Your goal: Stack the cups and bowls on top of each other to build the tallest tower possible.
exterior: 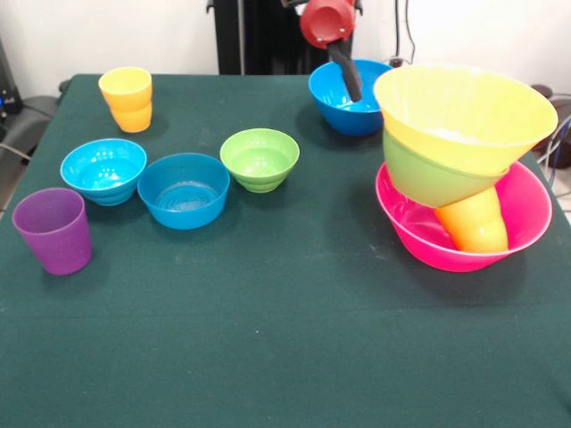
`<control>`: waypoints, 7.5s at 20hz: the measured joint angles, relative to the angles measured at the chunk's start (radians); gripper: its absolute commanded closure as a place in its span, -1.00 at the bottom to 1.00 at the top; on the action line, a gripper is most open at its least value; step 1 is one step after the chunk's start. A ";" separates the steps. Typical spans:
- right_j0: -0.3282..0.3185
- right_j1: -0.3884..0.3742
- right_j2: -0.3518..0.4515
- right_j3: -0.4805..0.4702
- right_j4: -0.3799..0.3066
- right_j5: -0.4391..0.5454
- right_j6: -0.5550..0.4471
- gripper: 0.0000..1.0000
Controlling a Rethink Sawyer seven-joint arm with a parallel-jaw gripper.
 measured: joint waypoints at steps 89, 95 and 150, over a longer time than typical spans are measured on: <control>0.541 -0.290 -0.795 -0.084 0.063 0.302 0.000 -1.00; 0.539 -0.259 -0.754 -0.047 0.068 0.214 0.000 -1.00; 0.644 -0.086 -0.743 -0.033 0.214 -0.021 0.001 -1.00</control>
